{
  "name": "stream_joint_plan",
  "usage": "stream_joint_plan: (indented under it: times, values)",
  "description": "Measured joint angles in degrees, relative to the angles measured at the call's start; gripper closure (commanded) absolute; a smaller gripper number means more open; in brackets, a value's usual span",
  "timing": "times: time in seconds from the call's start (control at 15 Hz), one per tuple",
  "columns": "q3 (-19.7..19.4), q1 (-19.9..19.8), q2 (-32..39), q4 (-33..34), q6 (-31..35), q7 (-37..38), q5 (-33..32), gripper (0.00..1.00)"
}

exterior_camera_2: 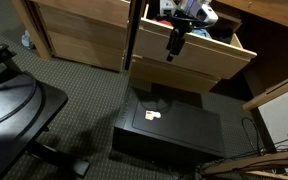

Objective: Close the upper drawer of the cabinet to the right and open the upper drawer of the cabinet to the left

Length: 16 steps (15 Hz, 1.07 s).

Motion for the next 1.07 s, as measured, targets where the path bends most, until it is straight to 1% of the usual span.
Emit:
stream_joint_plan:
  times: [0.13, 0.2, 0.27, 0.4, 0.53, 0.67, 0.73, 0.87, 1.07]
  values:
    - [0.85, 0.56, 0.61, 0.68, -1.41, -0.52, 0.13, 0.00]
    - [1.91, 1.37, 1.29, 1.53, -2.73, -1.41, 0.04, 0.00]
    - [2.75, 2.91, 2.07, 2.38, -3.45, -2.01, -0.36, 0.00]
    - [3.05, 7.18, 3.34, 2.52, -3.73, -1.97, -3.47, 0.00]
    - [3.19, 11.25, 4.51, 2.61, -1.28, -1.96, -5.83, 0.00]
    - [3.18, 14.87, 5.25, 2.82, 3.71, -1.95, -6.82, 0.00]
    - [3.19, 16.00, 5.50, 3.04, 5.91, -1.39, -6.80, 0.00]
    - [3.18, 16.65, 5.68, 3.56, 6.99, -0.83, -6.80, 0.00]
    - [3.14, 16.03, 5.72, 3.78, 7.19, -0.84, -6.80, 0.00]
